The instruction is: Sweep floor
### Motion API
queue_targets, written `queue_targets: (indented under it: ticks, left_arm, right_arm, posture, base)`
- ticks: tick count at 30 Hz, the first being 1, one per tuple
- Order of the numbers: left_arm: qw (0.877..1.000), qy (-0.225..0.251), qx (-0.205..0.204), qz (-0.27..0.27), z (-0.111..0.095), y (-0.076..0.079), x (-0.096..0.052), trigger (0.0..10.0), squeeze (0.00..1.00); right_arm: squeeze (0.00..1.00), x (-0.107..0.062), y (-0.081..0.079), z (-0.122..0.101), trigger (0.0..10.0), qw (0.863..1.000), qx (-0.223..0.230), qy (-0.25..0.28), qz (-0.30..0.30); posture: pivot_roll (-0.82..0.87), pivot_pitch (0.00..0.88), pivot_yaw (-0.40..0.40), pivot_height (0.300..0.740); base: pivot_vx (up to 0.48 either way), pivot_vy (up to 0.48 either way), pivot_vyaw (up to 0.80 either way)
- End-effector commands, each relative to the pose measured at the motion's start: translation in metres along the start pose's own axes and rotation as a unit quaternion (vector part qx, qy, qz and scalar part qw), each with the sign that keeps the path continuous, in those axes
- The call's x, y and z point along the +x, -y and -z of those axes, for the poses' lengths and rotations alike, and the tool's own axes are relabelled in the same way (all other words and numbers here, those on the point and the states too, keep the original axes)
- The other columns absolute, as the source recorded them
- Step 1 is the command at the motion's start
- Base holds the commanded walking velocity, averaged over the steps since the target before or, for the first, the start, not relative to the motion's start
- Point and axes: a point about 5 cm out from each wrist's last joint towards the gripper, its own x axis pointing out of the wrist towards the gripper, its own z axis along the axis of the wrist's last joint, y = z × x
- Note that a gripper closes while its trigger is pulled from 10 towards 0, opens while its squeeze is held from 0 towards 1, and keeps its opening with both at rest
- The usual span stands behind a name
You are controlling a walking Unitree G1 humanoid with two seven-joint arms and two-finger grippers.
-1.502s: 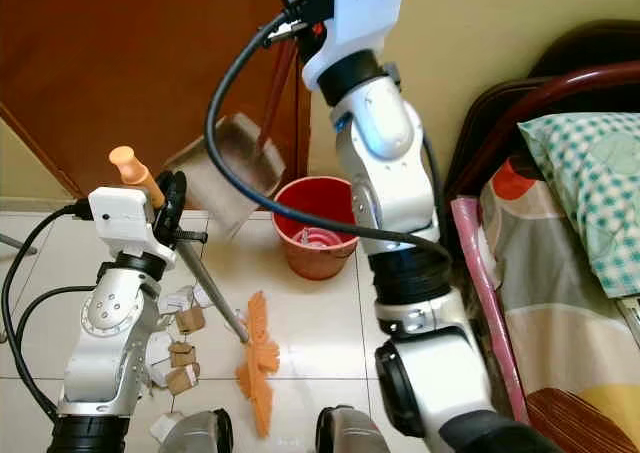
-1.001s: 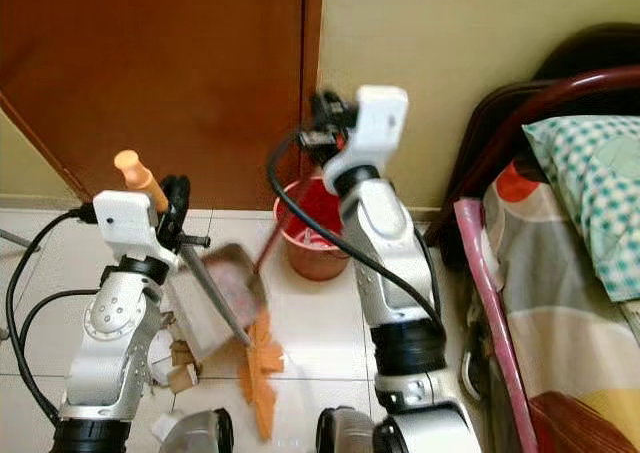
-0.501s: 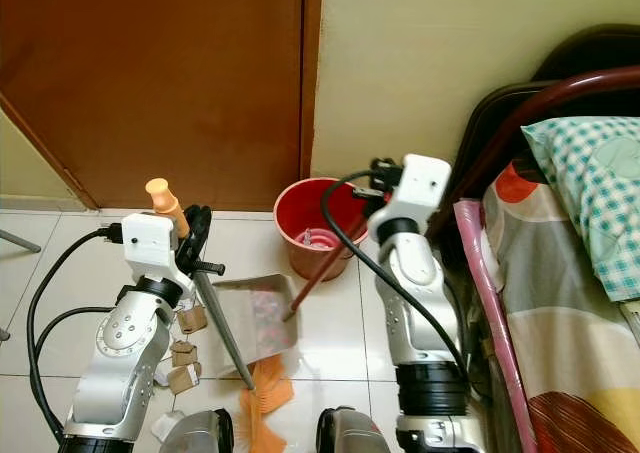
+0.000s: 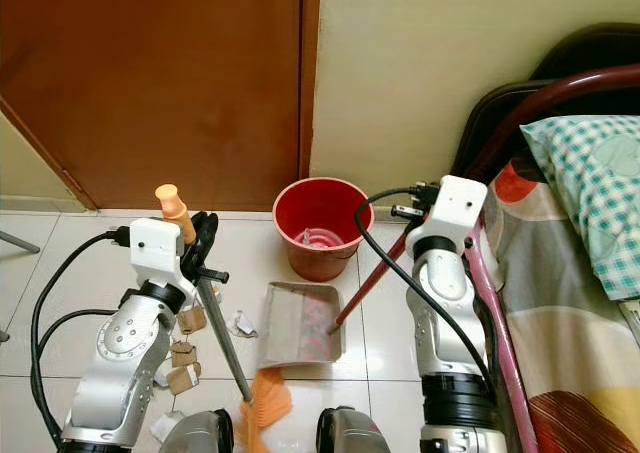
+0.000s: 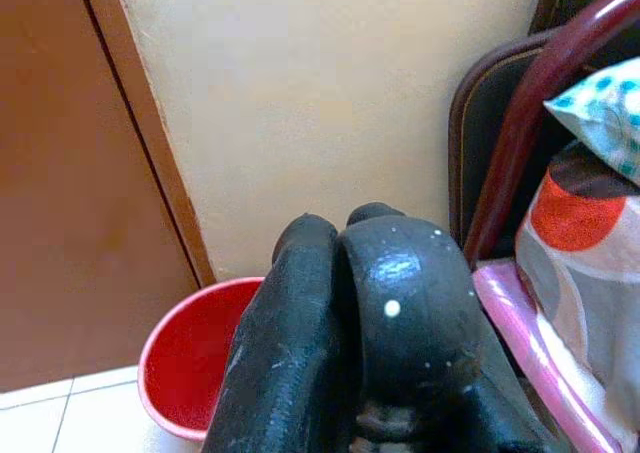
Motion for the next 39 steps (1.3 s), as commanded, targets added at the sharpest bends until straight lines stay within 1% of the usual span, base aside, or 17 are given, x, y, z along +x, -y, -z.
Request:
queue_targets:
  ticks: [1, 2, 5, 8, 9, 14, 15, 17, 20, 24, 30, 35, 39]
  left_arm:
    - [0.998, 0.051, 0.028, 0.011, -0.02, 0.002, 0.0, 10.0, 0.0]
    - [0.998, 0.051, 0.028, 0.011, -0.02, 0.002, 0.0, 10.0, 0.0]
    - [0.997, 0.069, 0.041, 0.013, -0.028, 0.003, 0.002, 10.0, 0.0]
    - [0.996, 0.071, 0.041, 0.014, -0.03, 0.003, 0.003, 10.0, 0.0]
    - [0.996, 0.073, 0.043, 0.015, -0.032, 0.003, 0.004, 10.0, 0.0]
    - [0.996, 0.071, 0.045, 0.015, -0.03, 0.002, 0.003, 10.0, 0.0]
    - [0.997, 0.067, 0.046, 0.016, -0.028, 0.002, 0.001, 10.0, 0.0]
    - [0.997, 0.066, 0.046, 0.016, -0.027, 0.002, 0.0, 10.0, 0.0]
    - [0.997, 0.065, 0.048, 0.016, -0.025, 0.003, -0.001, 10.0, 0.0]
    - [0.996, 0.069, 0.052, 0.011, -0.026, 0.003, -0.001, 10.0, 0.0]
    - [0.994, 0.09, 0.062, -0.011, -0.035, -0.001, 0.003, 10.0, 0.0]
    - [0.99, 0.111, 0.083, -0.032, -0.047, -0.005, 0.004, 10.0, 0.0]
    - [0.989, 0.116, 0.087, -0.042, -0.05, -0.008, 0.006, 10.0, 0.0]
  right_arm:
    - [0.0, -0.003, 0.011, 0.008, 10.0, 0.999, -0.022, -0.021, 0.015]
    - [0.0, -0.004, 0.012, 0.008, 10.0, 0.999, -0.022, -0.021, 0.015]
    - [0.0, -0.007, 0.015, 0.008, 10.0, 0.999, -0.041, -0.017, 0.013]
    - [0.0, -0.009, 0.018, 0.01, 10.0, 0.999, -0.041, -0.022, 0.018]
    - [0.0, -0.01, 0.022, 0.012, 10.0, 0.998, -0.046, -0.026, 0.023]
    - [0.0, -0.01, 0.029, 0.014, 10.0, 0.997, -0.062, -0.027, 0.03]
    - [0.0, -0.009, 0.032, 0.013, 10.0, 0.997, -0.068, -0.024, 0.033]
    - [0.0, -0.009, 0.033, 0.013, 10.0, 0.997, -0.069, -0.023, 0.034]
    - [0.0, -0.007, 0.037, 0.012, 10.0, 0.997, -0.068, -0.019, 0.037]
    - [0.0, -0.007, 0.036, 0.013, 10.0, 0.997, -0.071, -0.018, 0.034]
    - [0.0, -0.008, 0.035, 0.017, 10.0, 0.997, -0.074, -0.021, 0.031]
    - [0.0, -0.007, 0.035, 0.017, 10.0, 0.997, -0.069, -0.022, 0.031]
    - [0.0, -0.006, 0.034, 0.019, 10.0, 0.997, -0.066, -0.025, 0.029]
  posture:
    - [-0.02, 0.173, -0.051, 0.74]
    - [-0.02, 0.173, -0.051, 0.74]
    - [-0.02, 0.175, -0.051, 0.74]
    - [-0.02, 0.175, -0.051, 0.74]
    - [-0.02, 0.175, -0.051, 0.74]
    - [-0.02, 0.171, -0.05, 0.74]
    - [-0.02, 0.171, -0.05, 0.74]
    - [-0.02, 0.171, -0.05, 0.74]
    - [-0.02, 0.166, -0.049, 0.74]
    - [-0.02, 0.161, -0.05, 0.74]
    - [-0.02, 0.158, -0.044, 0.74]
    - [-0.02, 0.157, -0.041, 0.74]
    - [-0.01, 0.155, -0.04, 0.74]
  base:
    - [0.0, 0.0, 0.0]
    - [0.0, 0.0, -0.48]
    - [0.0, 0.0, -0.52]
    - [0.0, 0.0, -0.66]
    - [0.0, 0.0, -0.66]
    - [0.0, 0.0, -0.78]
    - [0.0, 0.0, -0.8]
    - [0.0, 0.0, -0.67]
    - [0.0, 0.0, 0.0]
    - [0.0, 0.0, 0.0]
    - [0.0, 0.0, 0.0]
    - [0.0, 0.0, 0.0]
    - [0.0, 0.0, 0.0]
